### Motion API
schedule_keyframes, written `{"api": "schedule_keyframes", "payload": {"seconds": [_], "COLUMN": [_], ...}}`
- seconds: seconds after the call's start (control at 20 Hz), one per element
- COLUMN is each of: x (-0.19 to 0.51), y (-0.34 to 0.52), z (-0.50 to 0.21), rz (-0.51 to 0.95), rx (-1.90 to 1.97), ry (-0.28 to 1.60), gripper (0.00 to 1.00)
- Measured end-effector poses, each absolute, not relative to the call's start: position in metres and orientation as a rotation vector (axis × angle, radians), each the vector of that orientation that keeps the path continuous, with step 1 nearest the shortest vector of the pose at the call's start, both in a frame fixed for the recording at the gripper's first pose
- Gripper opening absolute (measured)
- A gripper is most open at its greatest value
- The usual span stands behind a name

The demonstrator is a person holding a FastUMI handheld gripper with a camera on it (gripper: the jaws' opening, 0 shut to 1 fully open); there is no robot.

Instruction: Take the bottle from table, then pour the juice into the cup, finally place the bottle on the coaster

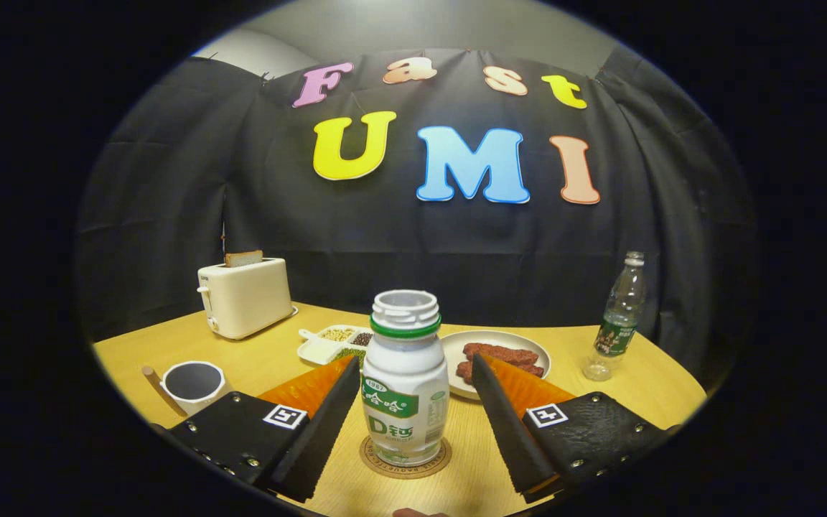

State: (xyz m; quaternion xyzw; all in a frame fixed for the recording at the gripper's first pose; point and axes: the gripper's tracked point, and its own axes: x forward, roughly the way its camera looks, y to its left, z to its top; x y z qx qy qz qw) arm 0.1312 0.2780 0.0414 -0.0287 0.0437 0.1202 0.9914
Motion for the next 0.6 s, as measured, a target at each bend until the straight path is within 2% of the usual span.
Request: {"api": "schedule_keyframes", "payload": {"seconds": [0.6], "x": [0.055], "y": [0.231], "z": [0.166], "rz": [0.147], "rx": [-0.052], "ry": [-0.067], "gripper": [0.95]}}
